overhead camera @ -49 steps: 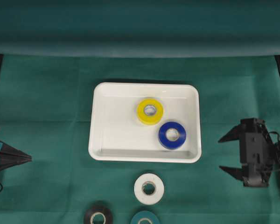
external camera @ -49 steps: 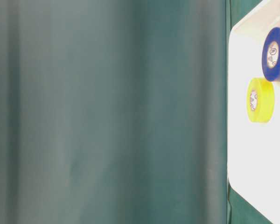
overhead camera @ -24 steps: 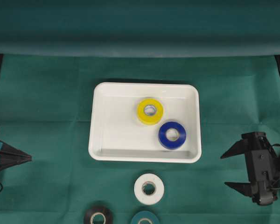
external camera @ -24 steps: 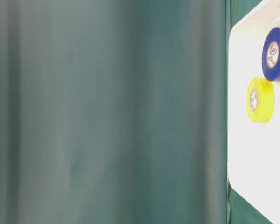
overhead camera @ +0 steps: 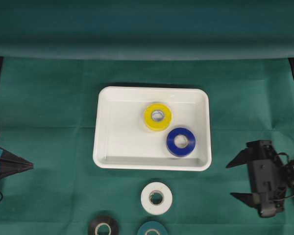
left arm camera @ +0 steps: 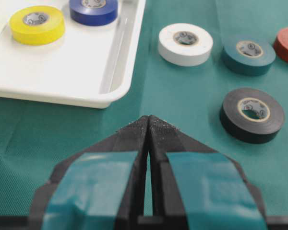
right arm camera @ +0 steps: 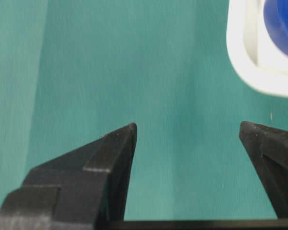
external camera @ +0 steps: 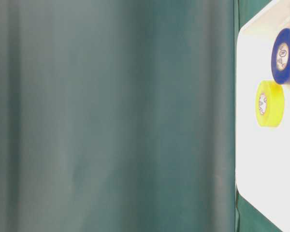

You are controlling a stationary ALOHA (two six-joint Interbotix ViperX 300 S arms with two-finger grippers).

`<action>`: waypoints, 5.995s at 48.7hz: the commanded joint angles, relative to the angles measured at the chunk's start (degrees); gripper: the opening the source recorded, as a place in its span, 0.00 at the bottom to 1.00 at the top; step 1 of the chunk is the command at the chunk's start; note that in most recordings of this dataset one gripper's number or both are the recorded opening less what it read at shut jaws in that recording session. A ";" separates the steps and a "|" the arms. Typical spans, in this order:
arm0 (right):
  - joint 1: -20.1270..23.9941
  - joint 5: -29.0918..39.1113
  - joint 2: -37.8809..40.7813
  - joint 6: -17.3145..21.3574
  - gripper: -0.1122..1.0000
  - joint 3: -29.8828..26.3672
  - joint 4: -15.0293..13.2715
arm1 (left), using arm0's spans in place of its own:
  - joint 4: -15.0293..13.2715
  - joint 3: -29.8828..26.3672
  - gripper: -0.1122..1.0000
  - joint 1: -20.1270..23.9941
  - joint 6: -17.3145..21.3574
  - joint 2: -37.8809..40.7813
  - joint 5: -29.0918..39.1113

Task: Put the tape into the white case with the right arm.
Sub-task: 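Move the right gripper down onto the white tape roll and grasp it, then lift the white roll with the right gripper toward the tray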

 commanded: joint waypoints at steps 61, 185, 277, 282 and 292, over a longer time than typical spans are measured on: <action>4.66 -3.34 31.73 -0.97 0.50 -29.44 -2.64 | 0.09 -0.70 0.10 0.09 0.00 0.53 -0.35; 4.57 3.87 33.22 -0.79 0.13 -34.19 -2.64 | 0.09 -0.62 0.10 0.09 -0.09 0.53 -0.53; -6.06 7.65 40.61 -1.93 0.13 -50.36 -7.03 | 0.09 -0.53 0.10 0.09 -0.09 0.44 -0.53; -7.47 7.38 40.61 -1.93 0.13 -50.36 -7.12 | 0.00 -0.62 0.10 0.09 -0.09 0.53 -0.53; -8.35 7.21 40.61 -1.93 0.13 -50.19 -7.12 | 0.00 -0.53 0.10 0.09 -0.09 0.44 -0.53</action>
